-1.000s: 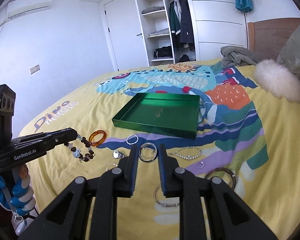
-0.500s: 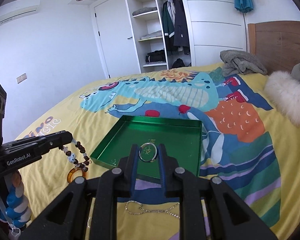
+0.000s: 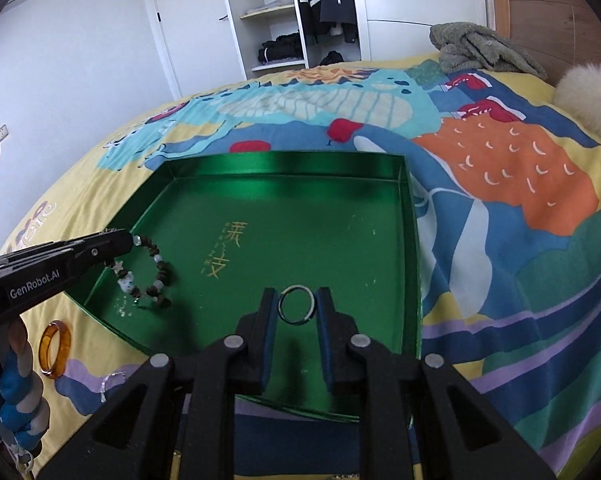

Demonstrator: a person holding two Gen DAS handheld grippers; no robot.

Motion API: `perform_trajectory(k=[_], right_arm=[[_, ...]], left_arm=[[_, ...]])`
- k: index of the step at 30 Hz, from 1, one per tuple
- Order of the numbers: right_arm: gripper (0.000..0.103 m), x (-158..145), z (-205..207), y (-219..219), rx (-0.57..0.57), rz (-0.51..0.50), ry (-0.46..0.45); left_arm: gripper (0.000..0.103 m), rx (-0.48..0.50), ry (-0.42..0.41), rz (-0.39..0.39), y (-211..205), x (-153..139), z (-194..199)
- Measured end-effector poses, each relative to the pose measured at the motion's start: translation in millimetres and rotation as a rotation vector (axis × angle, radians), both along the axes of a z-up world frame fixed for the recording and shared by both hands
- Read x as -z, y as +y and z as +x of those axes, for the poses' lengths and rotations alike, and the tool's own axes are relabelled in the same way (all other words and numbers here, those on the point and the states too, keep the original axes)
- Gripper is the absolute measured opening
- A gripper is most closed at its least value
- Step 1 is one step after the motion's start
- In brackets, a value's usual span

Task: Organize jewelry
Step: 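Carry the beaded bracelet and silver ring into the green tray and release both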

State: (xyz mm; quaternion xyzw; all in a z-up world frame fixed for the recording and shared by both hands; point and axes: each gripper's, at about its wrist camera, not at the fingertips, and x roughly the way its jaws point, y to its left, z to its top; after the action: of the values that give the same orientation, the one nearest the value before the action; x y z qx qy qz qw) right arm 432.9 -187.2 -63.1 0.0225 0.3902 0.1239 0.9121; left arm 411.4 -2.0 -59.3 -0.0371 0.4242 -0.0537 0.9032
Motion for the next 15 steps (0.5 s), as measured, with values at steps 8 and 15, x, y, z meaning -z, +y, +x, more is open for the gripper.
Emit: perform_trajectory(k=[8,15], right_arm=[[0.019,18.8,8.4,0.6,0.009,-0.059,0.029],[0.021,17.8,10.3,4.2,-0.002,-0.089,0.057]], left_arm=[[0.010,-0.033,0.041,0.040,8.0,27.7,1.7],[0.040,-0.039,0.026,0.044,9.3,17.2,-2.8]])
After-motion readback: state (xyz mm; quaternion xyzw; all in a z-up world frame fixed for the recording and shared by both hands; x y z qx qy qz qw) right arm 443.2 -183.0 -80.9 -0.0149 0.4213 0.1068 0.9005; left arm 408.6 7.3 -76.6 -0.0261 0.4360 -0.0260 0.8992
